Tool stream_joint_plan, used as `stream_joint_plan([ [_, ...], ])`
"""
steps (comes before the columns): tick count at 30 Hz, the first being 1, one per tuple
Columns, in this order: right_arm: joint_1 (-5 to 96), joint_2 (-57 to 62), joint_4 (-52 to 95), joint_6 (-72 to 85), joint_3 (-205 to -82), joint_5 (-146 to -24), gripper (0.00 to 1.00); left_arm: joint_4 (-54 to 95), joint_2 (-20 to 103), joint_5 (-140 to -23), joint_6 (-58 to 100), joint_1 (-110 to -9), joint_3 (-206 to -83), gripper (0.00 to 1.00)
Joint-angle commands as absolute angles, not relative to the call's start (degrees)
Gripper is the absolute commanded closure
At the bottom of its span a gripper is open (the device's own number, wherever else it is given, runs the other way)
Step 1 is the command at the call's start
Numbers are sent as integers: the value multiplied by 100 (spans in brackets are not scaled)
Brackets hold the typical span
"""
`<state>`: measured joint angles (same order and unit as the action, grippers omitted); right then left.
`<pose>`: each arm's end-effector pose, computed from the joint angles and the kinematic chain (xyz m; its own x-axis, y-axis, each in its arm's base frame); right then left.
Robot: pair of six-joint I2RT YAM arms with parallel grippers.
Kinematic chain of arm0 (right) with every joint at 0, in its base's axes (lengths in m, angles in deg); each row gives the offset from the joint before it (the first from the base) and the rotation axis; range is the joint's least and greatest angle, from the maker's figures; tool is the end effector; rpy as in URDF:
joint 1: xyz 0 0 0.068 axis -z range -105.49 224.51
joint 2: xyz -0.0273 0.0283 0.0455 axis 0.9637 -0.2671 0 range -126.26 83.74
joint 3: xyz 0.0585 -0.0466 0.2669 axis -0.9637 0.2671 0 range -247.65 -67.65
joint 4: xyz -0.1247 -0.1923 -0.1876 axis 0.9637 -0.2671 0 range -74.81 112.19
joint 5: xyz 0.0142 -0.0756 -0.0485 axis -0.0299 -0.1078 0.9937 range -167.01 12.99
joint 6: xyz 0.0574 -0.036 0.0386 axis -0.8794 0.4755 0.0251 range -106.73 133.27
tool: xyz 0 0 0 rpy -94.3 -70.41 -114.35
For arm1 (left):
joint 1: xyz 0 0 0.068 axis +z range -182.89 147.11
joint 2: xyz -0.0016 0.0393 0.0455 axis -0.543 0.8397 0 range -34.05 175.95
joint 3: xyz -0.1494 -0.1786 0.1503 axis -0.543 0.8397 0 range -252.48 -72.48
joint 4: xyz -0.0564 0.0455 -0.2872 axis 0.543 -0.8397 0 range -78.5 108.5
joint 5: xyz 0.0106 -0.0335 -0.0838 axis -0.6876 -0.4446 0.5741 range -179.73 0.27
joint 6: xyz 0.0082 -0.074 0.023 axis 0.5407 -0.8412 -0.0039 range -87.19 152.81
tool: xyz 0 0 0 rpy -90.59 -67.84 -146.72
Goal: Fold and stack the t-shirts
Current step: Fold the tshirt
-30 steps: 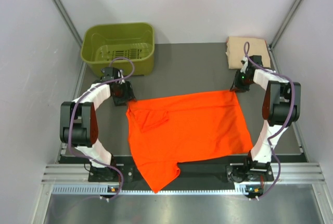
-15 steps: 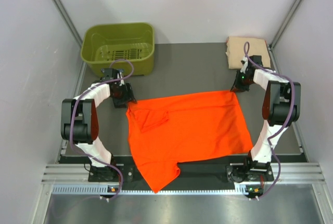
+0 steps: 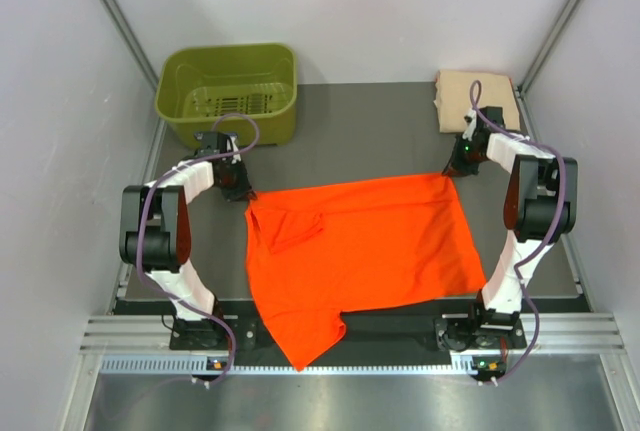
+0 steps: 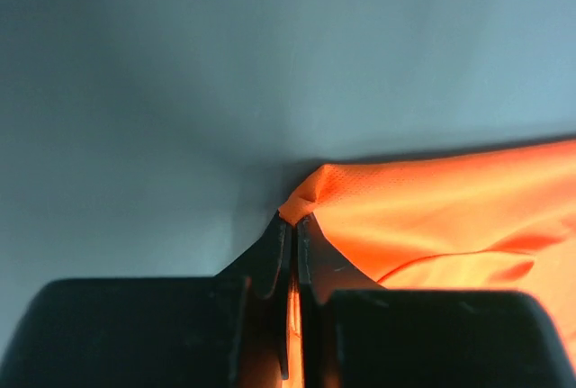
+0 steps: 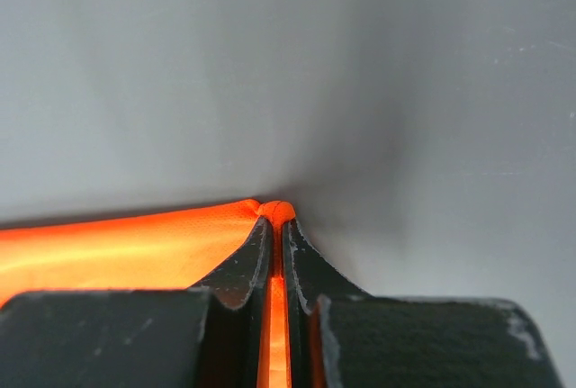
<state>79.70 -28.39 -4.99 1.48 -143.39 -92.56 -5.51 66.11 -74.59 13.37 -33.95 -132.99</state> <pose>0.4448 -0.0226 0.1195 -0.8794 0.2777 -0.3867 0.1514 0.9332 0.3260 0.3835 -0.0246 0.1203 -0.8895 -0.3048 -0.3405 -0.1720 0.9136 -0.3683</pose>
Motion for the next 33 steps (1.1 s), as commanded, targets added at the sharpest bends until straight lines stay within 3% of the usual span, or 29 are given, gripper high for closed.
stream_joint_plan([
  [1,8084,-2700,107,-131,-14298,-9309,100,-31,6430,-7618,1488,-3368,-13277,100],
  [8,8057,-2515,1084,-580,-14226,-9301,100,172,6516,-8294,1453,-3368,-13882,100],
  [22,7970,-3561,751,-633,-15746,-9353,100,-128,7484,-8884,1603,-3359,-15210,100],
  [24,7917,-3710,463,-589,-15922,-9301,97,-224,7511,-8911,1611,-3368,-15281,86],
  [26,7891,-3859,41,-562,-16299,-9065,90,-425,7476,-8920,1576,-3368,-15290,62],
  [27,7882,-3886,-179,-554,-16440,-8959,80,-513,7441,-8920,1498,-3368,-15273,55],
  [30,7873,-3703,-873,-562,-16643,-8397,59,-654,7195,-8920,1410,-3394,-14983,42],
  [33,7855,-3273,-1410,-422,-16539,-7843,47,-760,6809,-9096,1348,-3412,-14500,39],
])
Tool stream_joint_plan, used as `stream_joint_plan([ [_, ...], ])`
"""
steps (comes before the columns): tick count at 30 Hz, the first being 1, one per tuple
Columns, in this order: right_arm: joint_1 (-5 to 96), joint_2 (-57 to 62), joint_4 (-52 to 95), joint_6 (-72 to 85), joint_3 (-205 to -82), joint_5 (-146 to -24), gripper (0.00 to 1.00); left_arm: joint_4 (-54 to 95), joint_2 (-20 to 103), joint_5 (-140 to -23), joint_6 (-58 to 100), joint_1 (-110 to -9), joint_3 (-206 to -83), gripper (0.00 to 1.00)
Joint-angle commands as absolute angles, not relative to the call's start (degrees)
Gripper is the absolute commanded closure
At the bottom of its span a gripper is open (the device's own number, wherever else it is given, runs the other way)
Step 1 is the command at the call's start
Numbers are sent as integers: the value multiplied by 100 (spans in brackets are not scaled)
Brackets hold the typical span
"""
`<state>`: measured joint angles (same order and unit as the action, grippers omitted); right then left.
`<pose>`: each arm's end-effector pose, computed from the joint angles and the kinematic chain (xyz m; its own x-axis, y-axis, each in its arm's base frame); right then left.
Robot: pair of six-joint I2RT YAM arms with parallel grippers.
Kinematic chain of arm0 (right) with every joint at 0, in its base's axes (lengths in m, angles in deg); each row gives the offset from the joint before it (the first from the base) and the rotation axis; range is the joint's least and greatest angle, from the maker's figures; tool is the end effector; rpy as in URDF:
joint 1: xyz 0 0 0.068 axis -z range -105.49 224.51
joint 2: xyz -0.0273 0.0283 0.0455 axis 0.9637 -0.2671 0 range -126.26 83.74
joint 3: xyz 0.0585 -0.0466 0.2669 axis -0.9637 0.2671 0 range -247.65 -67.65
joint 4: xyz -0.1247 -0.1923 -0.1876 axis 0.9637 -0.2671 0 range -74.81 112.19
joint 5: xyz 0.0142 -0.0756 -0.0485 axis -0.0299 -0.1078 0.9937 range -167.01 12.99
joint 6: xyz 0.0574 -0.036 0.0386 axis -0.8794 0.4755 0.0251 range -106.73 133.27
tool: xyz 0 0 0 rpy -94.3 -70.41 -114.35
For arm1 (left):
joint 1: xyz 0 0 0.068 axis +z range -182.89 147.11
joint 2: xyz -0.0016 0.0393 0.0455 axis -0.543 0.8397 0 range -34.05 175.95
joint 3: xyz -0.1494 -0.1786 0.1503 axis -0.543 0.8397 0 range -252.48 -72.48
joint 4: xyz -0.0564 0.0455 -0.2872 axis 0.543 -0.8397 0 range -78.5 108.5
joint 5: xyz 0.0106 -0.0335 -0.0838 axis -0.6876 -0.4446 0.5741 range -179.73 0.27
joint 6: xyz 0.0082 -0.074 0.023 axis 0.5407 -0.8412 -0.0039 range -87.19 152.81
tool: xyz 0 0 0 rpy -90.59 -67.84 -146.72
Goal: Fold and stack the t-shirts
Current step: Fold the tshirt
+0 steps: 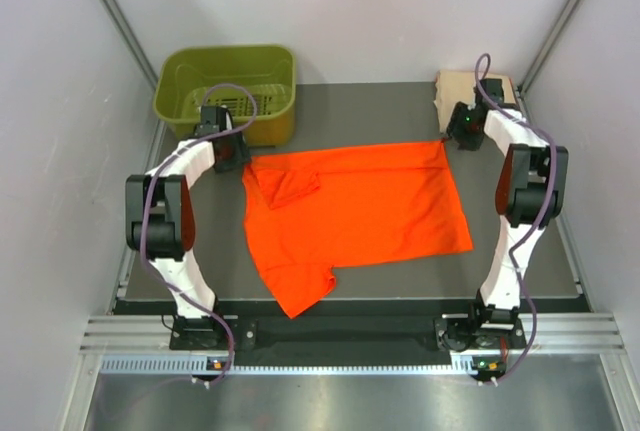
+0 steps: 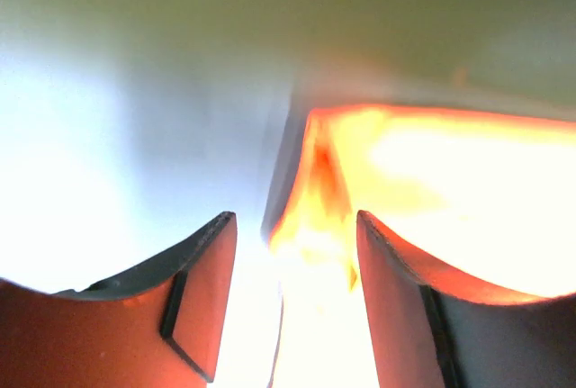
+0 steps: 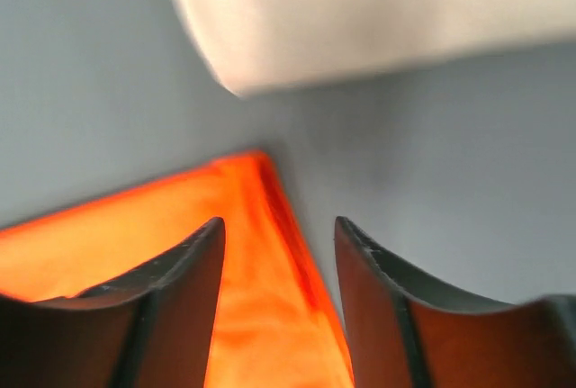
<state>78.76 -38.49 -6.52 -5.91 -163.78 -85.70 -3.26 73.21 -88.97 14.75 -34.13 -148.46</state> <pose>0.5225 -0.0288 0.1562 -0.7741 0.3834 -0.5037 0.2551 0.9172 0.3060 0.4560 -0.0108 0.1626 -0.7688 -0.2933 -0.5683 -0.2194 0.9557 -0.1964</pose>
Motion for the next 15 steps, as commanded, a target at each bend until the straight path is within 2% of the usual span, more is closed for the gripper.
stream_joint_plan([
  [1,7855,-3149,-1516,-378,-16390,-7555,43,-786,6581,-9087,1330,-3412,-14238,39],
  [3,7829,-2824,-2042,-264,-16284,-7255,38,-856,6317,-9087,1190,-3412,-13964,39],
  [7,7697,-2086,-2466,-27,-15373,-6867,36,-1076,5439,-8736,970,-3456,-13235,39],
  [10,7495,-1462,-2519,149,-14687,-7006,36,-1392,4929,-8875,935,-3946,-13110,40],
  [15,6539,-662,-2431,308,-13851,-7112,36,-1981,4339,-9359,567,-5344,-13066,42],
])
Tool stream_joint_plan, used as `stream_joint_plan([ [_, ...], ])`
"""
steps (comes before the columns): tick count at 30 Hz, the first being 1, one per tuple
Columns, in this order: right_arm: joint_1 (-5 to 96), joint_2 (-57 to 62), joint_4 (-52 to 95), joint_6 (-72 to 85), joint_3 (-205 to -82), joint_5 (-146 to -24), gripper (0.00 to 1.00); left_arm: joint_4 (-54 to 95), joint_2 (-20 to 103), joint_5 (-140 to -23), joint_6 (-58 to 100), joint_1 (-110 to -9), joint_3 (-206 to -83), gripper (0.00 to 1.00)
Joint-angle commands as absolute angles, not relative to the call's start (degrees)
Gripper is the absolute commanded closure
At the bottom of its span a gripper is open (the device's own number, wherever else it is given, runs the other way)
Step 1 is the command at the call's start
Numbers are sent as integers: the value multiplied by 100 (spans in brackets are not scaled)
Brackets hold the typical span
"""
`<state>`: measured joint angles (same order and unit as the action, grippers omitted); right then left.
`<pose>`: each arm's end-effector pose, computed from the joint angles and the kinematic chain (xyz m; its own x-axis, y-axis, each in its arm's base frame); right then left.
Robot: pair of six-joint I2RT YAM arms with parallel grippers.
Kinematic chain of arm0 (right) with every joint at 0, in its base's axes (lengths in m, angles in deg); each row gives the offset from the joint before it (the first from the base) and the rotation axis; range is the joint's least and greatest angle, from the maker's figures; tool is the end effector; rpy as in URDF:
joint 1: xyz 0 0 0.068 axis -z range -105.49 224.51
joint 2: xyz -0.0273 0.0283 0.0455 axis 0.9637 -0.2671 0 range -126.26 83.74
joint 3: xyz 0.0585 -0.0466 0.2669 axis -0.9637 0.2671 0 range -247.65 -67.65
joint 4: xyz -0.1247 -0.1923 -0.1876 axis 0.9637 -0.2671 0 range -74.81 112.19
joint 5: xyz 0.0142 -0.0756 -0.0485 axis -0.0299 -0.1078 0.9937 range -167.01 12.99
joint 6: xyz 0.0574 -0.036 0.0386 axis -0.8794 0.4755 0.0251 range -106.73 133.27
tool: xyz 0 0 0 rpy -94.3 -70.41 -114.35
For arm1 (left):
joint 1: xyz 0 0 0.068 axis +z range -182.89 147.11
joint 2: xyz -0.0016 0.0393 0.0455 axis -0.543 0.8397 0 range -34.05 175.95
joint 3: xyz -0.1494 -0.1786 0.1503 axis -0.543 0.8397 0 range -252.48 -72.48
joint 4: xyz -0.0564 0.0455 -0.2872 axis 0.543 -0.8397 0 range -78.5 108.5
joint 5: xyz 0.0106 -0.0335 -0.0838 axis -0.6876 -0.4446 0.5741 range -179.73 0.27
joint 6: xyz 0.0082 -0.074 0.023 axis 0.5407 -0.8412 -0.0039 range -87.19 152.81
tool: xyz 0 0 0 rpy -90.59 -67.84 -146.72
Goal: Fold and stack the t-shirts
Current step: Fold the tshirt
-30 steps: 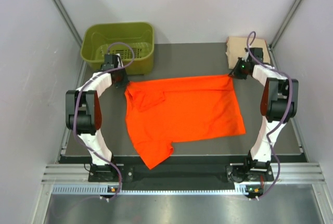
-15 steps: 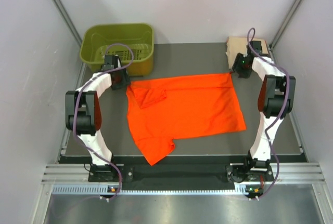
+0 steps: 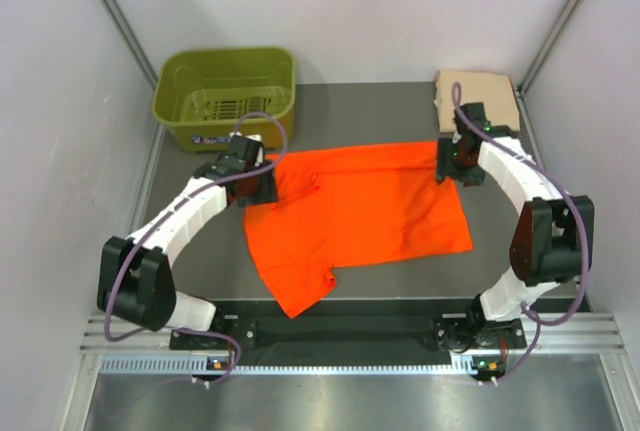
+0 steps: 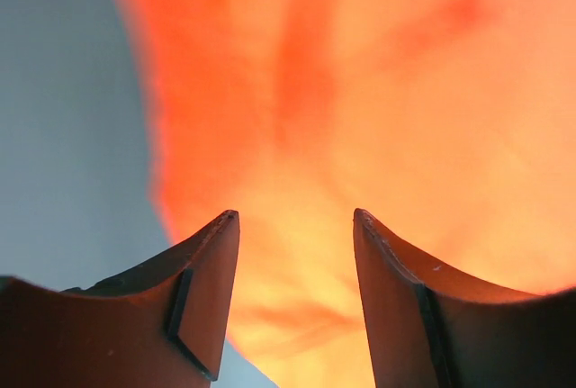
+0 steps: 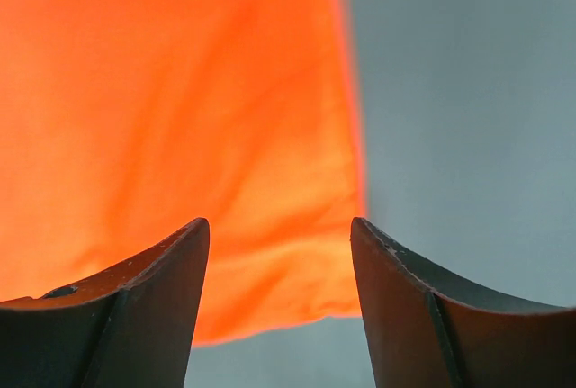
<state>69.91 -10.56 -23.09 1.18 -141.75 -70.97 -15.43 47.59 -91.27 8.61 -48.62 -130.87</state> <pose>0.3828 0.0237 0.2126 -0.8943 0.1372 -0.4259 0.1547 0.9879 -0.0066 0.3275 -0.0904 0.2049 -0.8432 -0.1881 -0.5036 -0.0971 0.9747 -0.2015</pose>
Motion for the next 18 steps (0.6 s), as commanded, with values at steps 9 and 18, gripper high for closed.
stream_joint_plan([
  [9,6010,314,-1896,53,-12638,-8123,36,-2912,3302,-9718,-874,-7487,-12426,50],
  [18,6001,762,-1376,88,-12021,-8360,36,-3335,3387,-10079,-2800,-10073,-11766,50],
])
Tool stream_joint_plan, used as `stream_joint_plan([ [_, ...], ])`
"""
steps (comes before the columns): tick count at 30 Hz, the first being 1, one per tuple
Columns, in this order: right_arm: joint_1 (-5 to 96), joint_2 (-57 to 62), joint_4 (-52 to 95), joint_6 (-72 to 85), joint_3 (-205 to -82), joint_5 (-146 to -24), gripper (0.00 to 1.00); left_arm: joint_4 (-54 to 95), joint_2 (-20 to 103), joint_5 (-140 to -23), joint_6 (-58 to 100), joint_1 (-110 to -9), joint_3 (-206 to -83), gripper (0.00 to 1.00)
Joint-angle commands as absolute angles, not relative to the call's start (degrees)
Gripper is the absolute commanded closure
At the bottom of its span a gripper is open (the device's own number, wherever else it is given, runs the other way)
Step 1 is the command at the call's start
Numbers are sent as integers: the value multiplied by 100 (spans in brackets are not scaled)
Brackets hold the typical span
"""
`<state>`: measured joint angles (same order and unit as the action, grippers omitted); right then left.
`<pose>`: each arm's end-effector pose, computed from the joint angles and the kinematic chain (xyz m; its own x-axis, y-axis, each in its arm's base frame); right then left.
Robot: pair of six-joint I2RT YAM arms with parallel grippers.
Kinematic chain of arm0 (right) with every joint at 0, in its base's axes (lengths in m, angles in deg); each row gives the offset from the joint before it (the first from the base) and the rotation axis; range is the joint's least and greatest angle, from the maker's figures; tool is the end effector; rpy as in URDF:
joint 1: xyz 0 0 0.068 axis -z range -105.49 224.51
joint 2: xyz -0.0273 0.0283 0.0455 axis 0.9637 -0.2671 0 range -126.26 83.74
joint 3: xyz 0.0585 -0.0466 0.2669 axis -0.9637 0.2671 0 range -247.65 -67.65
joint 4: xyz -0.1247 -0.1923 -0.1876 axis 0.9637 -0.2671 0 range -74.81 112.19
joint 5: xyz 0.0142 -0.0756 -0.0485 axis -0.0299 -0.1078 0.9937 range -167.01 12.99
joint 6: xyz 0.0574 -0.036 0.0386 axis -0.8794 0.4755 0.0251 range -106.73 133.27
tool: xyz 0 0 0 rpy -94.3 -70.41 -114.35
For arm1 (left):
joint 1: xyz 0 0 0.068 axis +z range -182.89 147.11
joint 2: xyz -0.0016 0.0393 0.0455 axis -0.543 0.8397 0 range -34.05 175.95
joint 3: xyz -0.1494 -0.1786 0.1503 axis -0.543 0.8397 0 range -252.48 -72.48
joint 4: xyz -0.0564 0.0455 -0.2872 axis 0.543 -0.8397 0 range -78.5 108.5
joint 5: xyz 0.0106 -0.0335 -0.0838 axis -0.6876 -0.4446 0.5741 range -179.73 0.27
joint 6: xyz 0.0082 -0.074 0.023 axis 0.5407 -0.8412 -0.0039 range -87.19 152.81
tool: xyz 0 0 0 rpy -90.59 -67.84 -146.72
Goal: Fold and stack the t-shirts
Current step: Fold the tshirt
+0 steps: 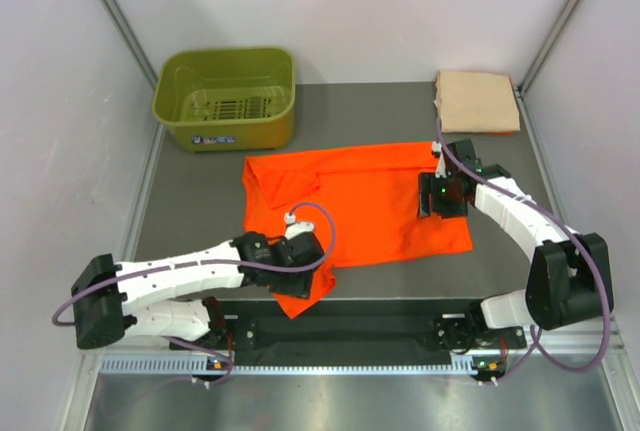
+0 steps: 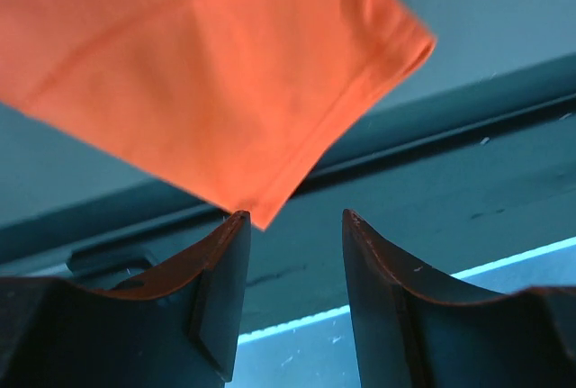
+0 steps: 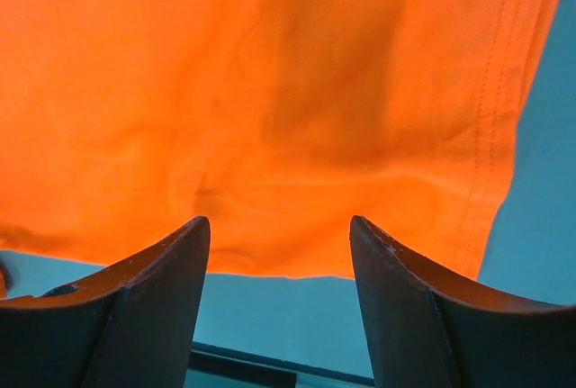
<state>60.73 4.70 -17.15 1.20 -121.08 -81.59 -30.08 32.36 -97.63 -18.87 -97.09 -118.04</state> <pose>0.2983 0.0785 0.1822 -0.9169 -0.0101 -0.3990 -0.0801 0.9840 0.1593 0.1154 -0.2179 0.1843 -0.9358 0.1505 -0.3188 0.2203 0.9556 -0.1958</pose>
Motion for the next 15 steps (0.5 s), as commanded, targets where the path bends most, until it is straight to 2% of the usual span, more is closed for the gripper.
stream_joint_plan([
  [1,5992,876,-1376,71,-12003,-8404,36,-3344,3458,-10115,-2879,-10300,-11783,50],
  [10,6001,1149,-1543,194,-11977,-8387,36,-3424,4047,-10168,-3231,-10443,-11687,53],
  [15,6010,1211,-1587,211,-11915,-8387,36,-3345,4258,-9992,-3249,-10435,-11555,51],
])
